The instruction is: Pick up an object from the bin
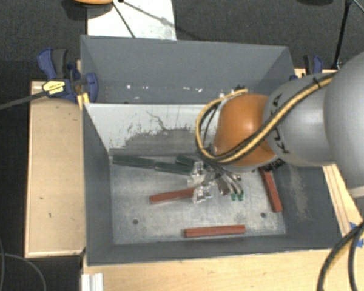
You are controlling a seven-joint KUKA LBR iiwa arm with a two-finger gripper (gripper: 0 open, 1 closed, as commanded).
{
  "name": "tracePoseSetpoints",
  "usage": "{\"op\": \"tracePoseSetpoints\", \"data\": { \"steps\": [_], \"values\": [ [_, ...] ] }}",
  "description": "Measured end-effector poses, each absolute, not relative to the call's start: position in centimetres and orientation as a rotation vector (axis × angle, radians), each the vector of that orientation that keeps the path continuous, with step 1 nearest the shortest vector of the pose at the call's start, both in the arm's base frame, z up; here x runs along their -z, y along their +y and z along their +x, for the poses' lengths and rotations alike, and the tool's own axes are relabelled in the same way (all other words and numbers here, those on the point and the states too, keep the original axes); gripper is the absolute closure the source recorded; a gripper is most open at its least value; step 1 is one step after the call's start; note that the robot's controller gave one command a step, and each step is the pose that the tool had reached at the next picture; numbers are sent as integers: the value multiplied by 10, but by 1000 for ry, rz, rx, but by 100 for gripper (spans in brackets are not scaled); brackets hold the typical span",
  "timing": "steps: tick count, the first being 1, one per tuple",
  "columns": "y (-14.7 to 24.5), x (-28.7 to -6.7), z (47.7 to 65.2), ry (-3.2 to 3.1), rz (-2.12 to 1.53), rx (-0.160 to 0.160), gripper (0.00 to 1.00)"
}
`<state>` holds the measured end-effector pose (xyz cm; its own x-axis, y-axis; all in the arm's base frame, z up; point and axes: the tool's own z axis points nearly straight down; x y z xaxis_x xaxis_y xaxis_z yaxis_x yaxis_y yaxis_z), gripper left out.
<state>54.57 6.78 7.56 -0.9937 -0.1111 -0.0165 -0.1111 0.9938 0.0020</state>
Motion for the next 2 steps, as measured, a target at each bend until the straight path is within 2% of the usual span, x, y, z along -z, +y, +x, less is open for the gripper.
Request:
{"op": "tracePoseSetpoints", "data": {
  "steps": [1, 2],
  "values": [
    [68, -76, 546, 3120, -173, -5, 100],
    [85, -223, 539, 3136, -102, -2, 100]
  ]
}}
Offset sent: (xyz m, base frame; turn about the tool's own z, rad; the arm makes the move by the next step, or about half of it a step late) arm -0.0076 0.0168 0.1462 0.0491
